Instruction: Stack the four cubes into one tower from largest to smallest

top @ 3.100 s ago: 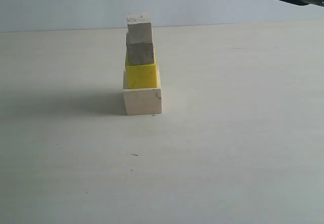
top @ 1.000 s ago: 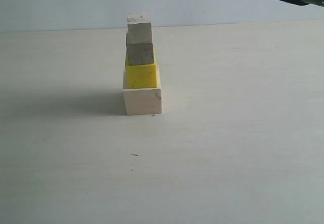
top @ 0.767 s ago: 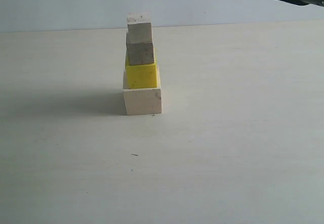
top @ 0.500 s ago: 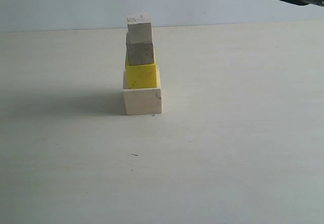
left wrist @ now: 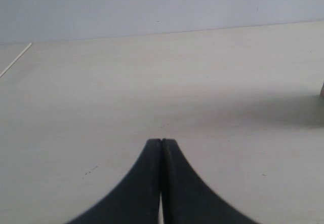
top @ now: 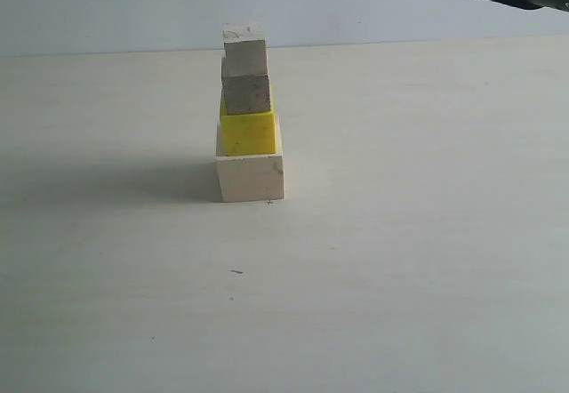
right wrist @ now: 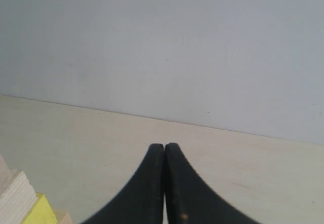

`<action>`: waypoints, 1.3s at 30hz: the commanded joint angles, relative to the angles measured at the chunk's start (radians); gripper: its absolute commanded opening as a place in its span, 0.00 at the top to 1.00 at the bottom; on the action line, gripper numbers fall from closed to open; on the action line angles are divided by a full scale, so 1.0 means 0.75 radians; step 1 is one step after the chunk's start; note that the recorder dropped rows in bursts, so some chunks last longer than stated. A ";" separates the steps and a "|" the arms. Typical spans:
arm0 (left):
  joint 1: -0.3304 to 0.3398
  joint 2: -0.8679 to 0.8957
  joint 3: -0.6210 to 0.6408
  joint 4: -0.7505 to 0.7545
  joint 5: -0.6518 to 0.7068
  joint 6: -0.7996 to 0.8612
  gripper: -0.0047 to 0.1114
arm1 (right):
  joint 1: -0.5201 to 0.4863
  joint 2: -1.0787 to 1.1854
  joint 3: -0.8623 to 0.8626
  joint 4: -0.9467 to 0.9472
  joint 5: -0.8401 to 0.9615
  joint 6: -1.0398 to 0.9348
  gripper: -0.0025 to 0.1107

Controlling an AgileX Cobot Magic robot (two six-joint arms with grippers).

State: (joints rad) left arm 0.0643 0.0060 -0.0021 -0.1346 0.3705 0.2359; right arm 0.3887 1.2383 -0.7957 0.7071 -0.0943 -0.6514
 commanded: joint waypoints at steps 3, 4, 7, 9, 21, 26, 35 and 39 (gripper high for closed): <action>-0.009 -0.008 0.003 -0.002 0.001 -0.006 0.96 | -0.007 -0.009 0.005 -0.001 -0.008 -0.004 0.98; -0.009 -0.008 0.003 -0.002 0.001 -0.006 0.96 | -0.007 -0.009 0.005 -0.009 -0.017 -0.020 0.98; -0.009 -0.008 0.003 -0.002 0.001 -0.006 0.96 | -0.007 -0.036 0.005 -0.015 -0.016 -0.123 0.98; -0.009 -0.008 0.003 -0.002 0.001 -0.006 0.96 | -0.007 -0.102 0.005 -0.013 0.058 -0.208 0.98; -0.009 -0.008 0.003 -0.002 0.001 -0.006 0.96 | -0.542 -0.585 0.141 -0.025 0.488 -0.219 0.98; -0.009 -0.008 0.003 -0.002 0.001 -0.006 0.96 | -0.650 -0.870 0.388 -0.058 0.442 -0.218 0.98; -0.009 -0.008 0.003 -0.002 0.001 -0.006 0.96 | -0.619 -1.121 0.652 -0.061 0.351 -0.168 0.98; -0.009 -0.008 0.003 -0.002 0.001 -0.006 0.96 | -0.603 -1.183 0.764 -0.076 0.257 -0.157 0.98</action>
State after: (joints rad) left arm 0.0643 0.0060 -0.0021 -0.1346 0.3724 0.2359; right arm -0.0695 0.3853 -0.2785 0.6634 0.1495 -0.7853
